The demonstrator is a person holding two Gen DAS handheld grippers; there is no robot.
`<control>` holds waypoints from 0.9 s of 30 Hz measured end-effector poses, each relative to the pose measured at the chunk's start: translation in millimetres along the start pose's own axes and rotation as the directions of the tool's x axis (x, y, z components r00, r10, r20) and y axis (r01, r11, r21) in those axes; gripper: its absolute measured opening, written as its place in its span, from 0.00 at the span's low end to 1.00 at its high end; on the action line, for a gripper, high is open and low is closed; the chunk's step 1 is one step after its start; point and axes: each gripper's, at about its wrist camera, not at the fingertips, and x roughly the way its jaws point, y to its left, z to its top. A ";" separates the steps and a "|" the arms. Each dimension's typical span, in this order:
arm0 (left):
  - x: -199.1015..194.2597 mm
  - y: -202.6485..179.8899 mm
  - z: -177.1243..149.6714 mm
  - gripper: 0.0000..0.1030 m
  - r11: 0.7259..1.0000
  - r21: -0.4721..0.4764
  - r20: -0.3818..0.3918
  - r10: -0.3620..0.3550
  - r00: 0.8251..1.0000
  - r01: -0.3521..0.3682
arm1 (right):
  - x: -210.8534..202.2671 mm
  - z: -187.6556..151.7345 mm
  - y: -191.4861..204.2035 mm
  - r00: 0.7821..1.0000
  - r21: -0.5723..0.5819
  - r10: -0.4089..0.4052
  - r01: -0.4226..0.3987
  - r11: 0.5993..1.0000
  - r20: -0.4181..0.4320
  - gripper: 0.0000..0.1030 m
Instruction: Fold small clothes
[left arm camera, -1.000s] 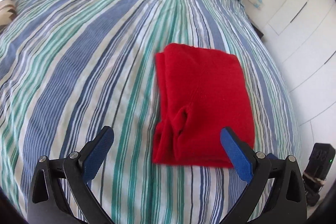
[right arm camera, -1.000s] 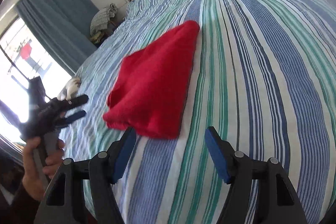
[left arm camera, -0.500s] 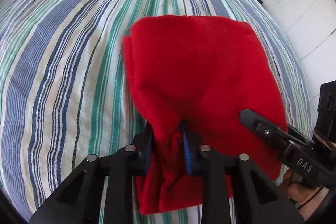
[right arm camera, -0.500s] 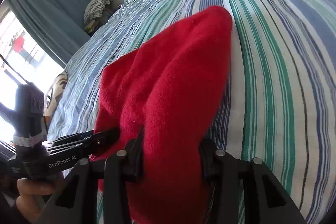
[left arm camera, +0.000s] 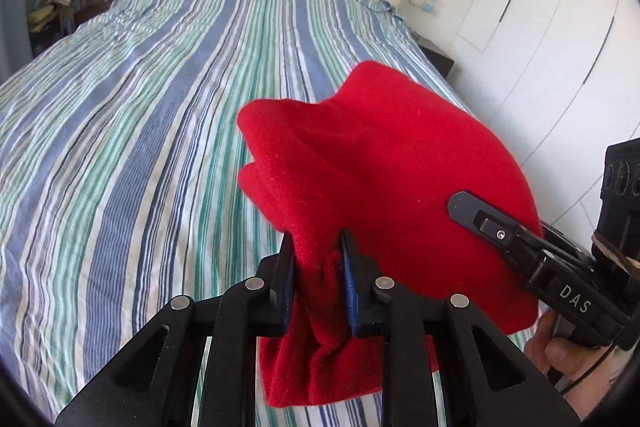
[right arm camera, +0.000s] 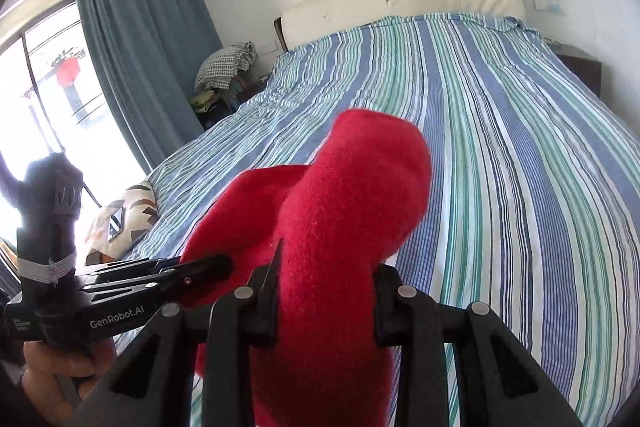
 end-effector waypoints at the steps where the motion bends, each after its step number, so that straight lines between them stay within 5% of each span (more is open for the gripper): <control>1: 11.5 1.3 -6.2 0.30 1.000 -0.003 -0.036 0.015 0.999 -0.015 | 6.0 -4.4 -7.8 1.000 0.028 0.001 0.000 1.000 -0.024 0.37; 3: 40.8 9.9 -31.4 0.55 0.996 -0.008 -0.123 0.087 0.989 -0.089 | 28.9 -25.9 -27.1 0.990 0.076 -0.020 0.031 0.997 -0.138 0.54; 4: 50.8 15.3 -48.9 0.56 0.989 -0.004 -0.163 0.142 0.976 -0.145 | 34.6 -43.7 -42.1 0.975 0.086 -0.054 0.074 0.994 -0.214 0.69; 6: 50.0 24.2 -88.7 0.55 0.977 0.015 -0.195 0.210 0.958 -0.211 | 30.4 -81.3 -61.9 0.950 0.075 -0.128 0.155 0.985 -0.284 0.72; 8: 27.7 26.6 -122.1 0.58 0.969 0.015 -0.170 0.245 0.955 -0.246 | 4.7 -111.7 -69.9 0.942 0.030 -0.170 0.187 0.982 -0.289 0.73; 10: -0.9 18.4 -149.0 0.72 0.959 0.030 -0.127 0.282 0.951 -0.280 | -25.8 -134.4 -67.2 0.930 -0.033 -0.243 0.244 0.969 -0.277 0.86; 13: -42.5 -10.7 -178.4 0.94 0.925 0.093 -0.035 0.374 0.927 -0.369 | -70.9 -154.7 -47.2 0.913 -0.125 -0.320 0.297 0.946 -0.254 0.90; 17: -82.3 -50.3 -188.6 0.99 0.894 0.135 0.042 0.425 0.904 -0.426 | -122.6 -161.0 -15.2 0.905 -0.189 -0.364 0.327 0.926 -0.218 0.93; 21: -109.9 -69.1 -190.7 0.99 0.907 0.093 0.042 0.409 0.912 -0.411 | -166.3 -164.1 7.0 0.896 -0.203 -0.408 0.373 0.905 -0.174 0.93; 24: -117.3 -74.5 -192.9 0.99 0.881 0.083 0.042 0.464 0.885 -0.466 | -188.0 -167.0 14.3 0.893 -0.211 -0.417 0.381 0.900 -0.168 0.93; 27: -117.7 -79.4 -199.1 0.99 0.874 0.089 0.010 0.478 0.878 -0.477 | -201.8 -171.8 19.3 0.890 -0.233 -0.426 0.384 0.893 -0.165 0.93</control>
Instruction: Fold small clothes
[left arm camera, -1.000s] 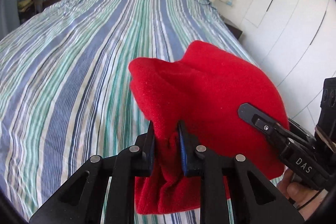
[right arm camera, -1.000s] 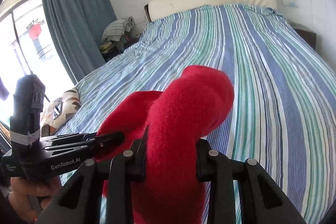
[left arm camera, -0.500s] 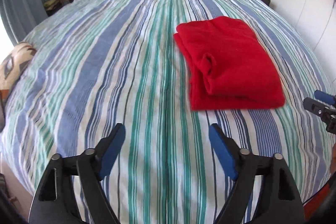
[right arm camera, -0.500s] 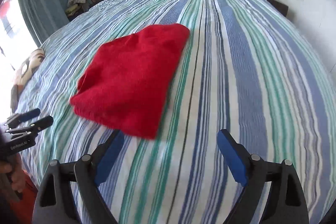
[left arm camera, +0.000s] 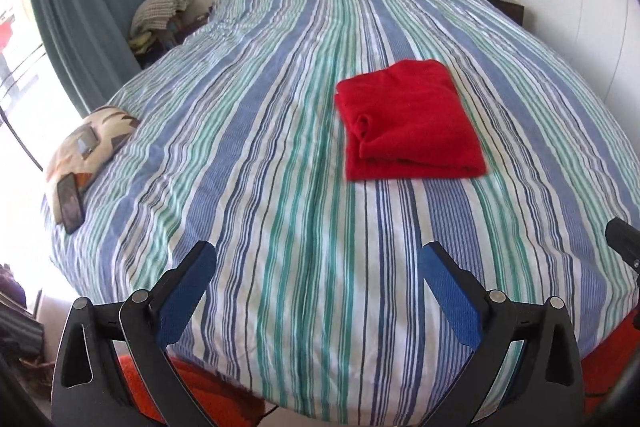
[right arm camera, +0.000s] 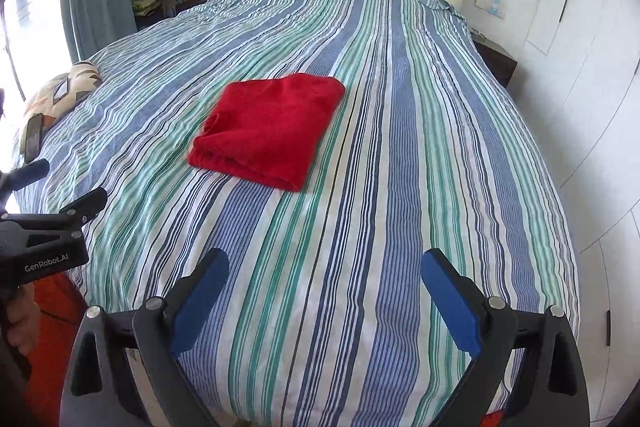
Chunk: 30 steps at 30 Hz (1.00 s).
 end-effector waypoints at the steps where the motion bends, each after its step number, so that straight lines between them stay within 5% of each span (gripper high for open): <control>1: -0.5 -0.9 -1.2 0.99 1.000 0.002 -0.009 0.006 1.000 -0.006 | -4.2 -2.8 0.2 1.000 -0.005 -0.005 0.005 1.000 0.004 0.93; 15: -24.2 -8.5 -8.5 0.99 0.998 0.002 -0.061 0.059 0.996 -0.059 | -21.1 -5.6 -7.0 0.999 0.000 -0.038 0.038 0.999 0.001 0.93; 24: -58.1 2.6 -13.3 0.99 0.996 0.024 -0.045 0.083 0.996 -0.082 | -52.9 -7.4 -14.1 0.985 0.050 0.168 -0.166 0.985 -0.039 0.93; 30: -96.2 11.2 -21.0 1.00 0.999 0.034 0.010 0.025 1.000 -0.026 | -86.8 -21.1 -21.5 0.979 0.047 0.200 -0.198 0.979 -0.043 0.93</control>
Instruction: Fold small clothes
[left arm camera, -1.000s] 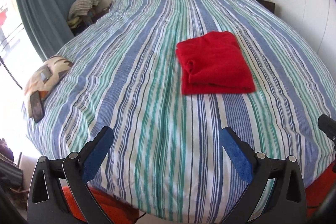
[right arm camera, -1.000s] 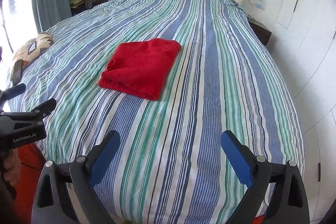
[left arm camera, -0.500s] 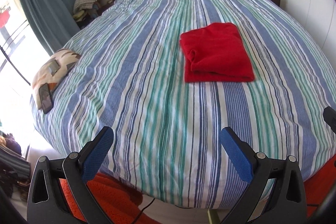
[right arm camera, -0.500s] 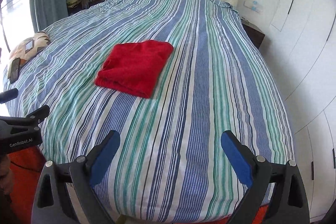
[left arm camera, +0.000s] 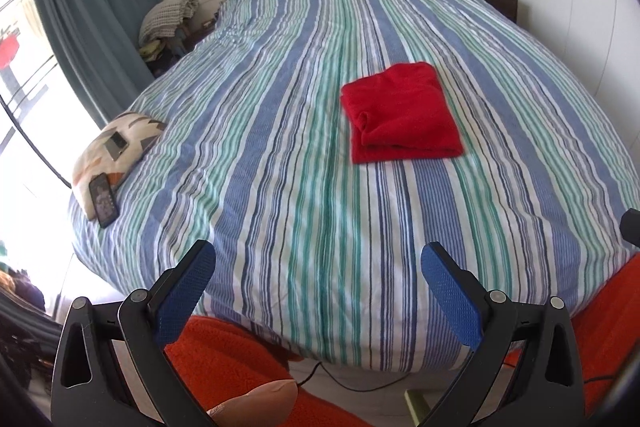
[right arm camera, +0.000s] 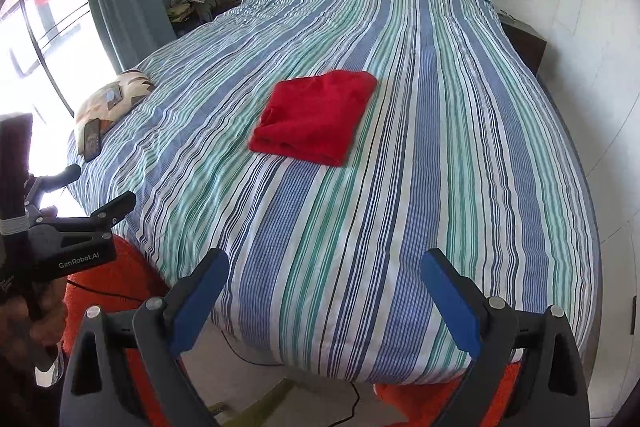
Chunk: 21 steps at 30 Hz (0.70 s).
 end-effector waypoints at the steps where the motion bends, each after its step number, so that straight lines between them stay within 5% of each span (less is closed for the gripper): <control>1: -6.3 0.9 -0.6 1.00 1.000 -0.002 0.006 -0.007 1.000 0.007 | -5.8 -1.5 -0.2 1.000 0.005 -0.001 0.001 1.000 0.002 0.93; 11: -43.9 3.8 -3.0 1.00 0.993 -0.035 -0.026 -0.117 0.993 0.116 | -36.7 -14.8 17.4 0.999 0.006 0.041 -0.041 0.999 -0.012 0.93; 21: -42.9 2.8 -10.5 0.99 0.991 -0.044 -0.039 -0.127 0.991 0.125 | -52.4 -14.1 25.5 0.999 -0.012 0.039 -0.039 0.999 0.010 0.93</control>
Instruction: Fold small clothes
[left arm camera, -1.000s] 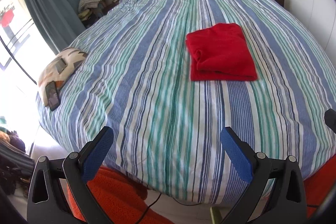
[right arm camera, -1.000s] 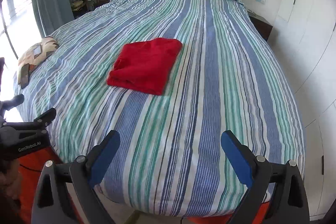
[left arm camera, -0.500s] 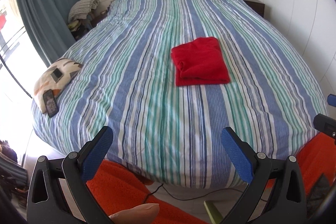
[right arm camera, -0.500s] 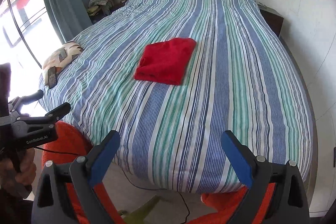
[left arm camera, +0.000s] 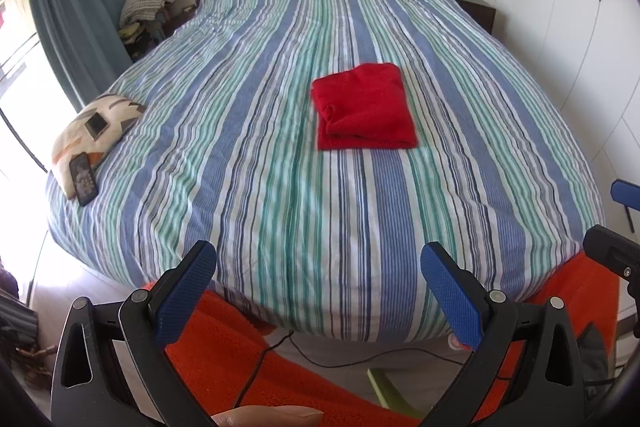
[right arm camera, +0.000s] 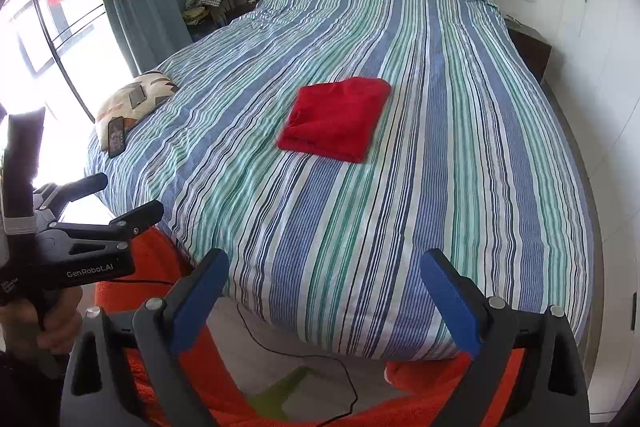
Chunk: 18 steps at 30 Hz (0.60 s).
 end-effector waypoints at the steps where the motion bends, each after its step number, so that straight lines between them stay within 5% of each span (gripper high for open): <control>1: -0.3 -0.5 -0.1 0.99 1.000 0.001 0.001 0.002 1.000 -0.002 | 1.3 -0.2 -0.3 1.000 0.001 -0.001 0.001 1.000 -0.001 0.93; 18: -2.8 -2.7 -0.7 0.99 1.000 0.009 0.016 0.011 1.000 -0.011 | 10.7 -2.8 -1.7 1.000 0.007 -0.023 0.023 1.000 -0.007 0.93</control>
